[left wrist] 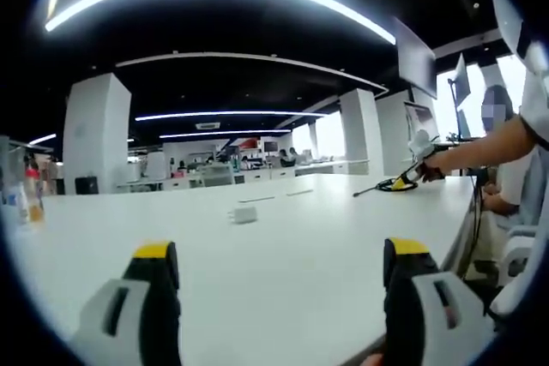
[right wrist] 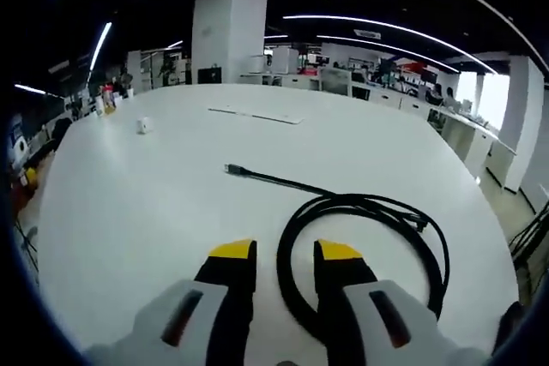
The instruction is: Plug the desk Type‑C cable into the charger adapter.
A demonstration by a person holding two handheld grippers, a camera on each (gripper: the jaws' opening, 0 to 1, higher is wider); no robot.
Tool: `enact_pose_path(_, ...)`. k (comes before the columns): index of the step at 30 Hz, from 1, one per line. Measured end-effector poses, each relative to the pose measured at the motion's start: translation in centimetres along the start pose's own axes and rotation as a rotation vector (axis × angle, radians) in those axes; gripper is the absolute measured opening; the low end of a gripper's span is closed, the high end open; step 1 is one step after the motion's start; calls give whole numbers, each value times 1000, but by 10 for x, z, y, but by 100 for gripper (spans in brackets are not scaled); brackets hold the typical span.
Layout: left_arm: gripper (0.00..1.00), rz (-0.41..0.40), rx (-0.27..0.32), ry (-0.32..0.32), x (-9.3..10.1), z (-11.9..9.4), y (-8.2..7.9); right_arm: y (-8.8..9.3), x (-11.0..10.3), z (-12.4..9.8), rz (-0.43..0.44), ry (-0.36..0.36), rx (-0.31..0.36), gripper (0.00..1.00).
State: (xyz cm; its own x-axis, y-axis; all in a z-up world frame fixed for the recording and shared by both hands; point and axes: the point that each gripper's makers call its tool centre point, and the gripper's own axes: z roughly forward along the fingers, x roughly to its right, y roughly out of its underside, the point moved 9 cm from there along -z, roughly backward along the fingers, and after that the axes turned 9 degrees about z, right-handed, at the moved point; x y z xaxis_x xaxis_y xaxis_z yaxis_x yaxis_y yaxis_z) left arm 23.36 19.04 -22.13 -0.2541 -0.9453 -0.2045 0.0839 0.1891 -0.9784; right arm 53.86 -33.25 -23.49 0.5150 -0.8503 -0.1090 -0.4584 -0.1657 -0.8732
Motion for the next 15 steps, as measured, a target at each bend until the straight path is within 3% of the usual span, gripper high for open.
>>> enact_pose_path(3,100,0,-3,4,0,1,0,1,0,-3,12,6,50,28)
enact_pose_path(11,100,-3,-1,14,2,4,-2,7,-39,-19,-9,25,137,34)
enact_pose_path(15,100,-8,-4,19,5,4,-1,6,-44,-20,3,42,169,37)
